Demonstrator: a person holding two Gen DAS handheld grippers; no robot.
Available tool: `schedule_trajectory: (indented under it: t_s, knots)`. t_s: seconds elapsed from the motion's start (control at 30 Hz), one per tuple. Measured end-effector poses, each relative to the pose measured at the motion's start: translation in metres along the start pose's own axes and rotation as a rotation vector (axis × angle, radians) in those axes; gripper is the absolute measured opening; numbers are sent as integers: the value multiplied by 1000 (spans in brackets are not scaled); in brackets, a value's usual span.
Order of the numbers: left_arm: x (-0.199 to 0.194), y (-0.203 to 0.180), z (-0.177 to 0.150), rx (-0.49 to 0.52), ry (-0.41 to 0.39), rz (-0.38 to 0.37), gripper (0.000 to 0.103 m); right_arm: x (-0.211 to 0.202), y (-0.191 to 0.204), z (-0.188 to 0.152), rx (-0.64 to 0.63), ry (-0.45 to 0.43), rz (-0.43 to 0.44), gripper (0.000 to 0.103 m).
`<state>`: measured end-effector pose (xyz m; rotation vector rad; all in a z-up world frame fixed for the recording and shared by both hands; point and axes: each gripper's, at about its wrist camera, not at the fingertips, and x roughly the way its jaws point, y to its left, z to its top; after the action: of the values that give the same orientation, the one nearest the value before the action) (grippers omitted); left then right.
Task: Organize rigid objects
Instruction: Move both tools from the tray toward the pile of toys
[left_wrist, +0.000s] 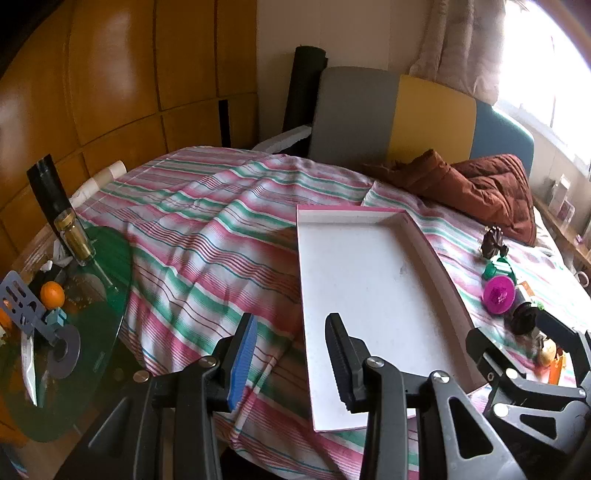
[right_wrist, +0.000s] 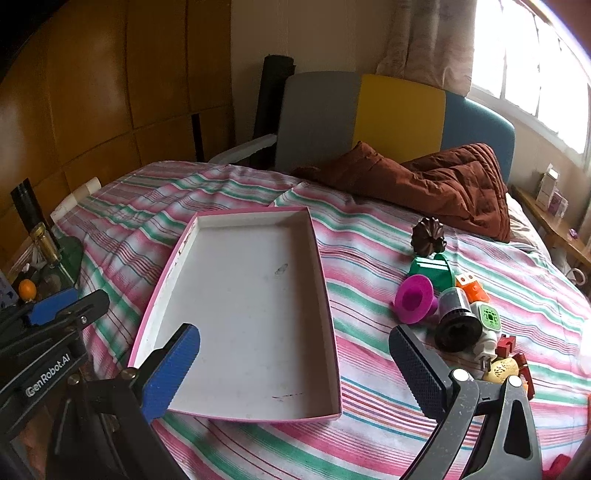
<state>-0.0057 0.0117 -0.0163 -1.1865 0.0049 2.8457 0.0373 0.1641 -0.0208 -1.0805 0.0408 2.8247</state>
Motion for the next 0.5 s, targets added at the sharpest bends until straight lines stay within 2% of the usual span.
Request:
schedule_trajectory:
  t_s: [0.1, 0.2, 0.33, 0.43, 0.5]
  knots:
    - [1, -3, -1, 14, 1, -12, 38, 0, -3, -1, 3, 1, 14, 103]
    - [3, -4, -2, 48, 1, -72, 38, -3, -14, 3, 19, -18, 20, 103]
    - [6, -5, -3, 79, 29, -219, 39, -9, -43, 11, 87, -38, 0, 103]
    - [10, -13, 0, 99, 72, -242, 39, -12, -79, 13, 162, -33, -13, 103]
    - [9, -17, 1, 103, 71, -262, 38, -13, -109, 14, 234, -21, -28, 103]
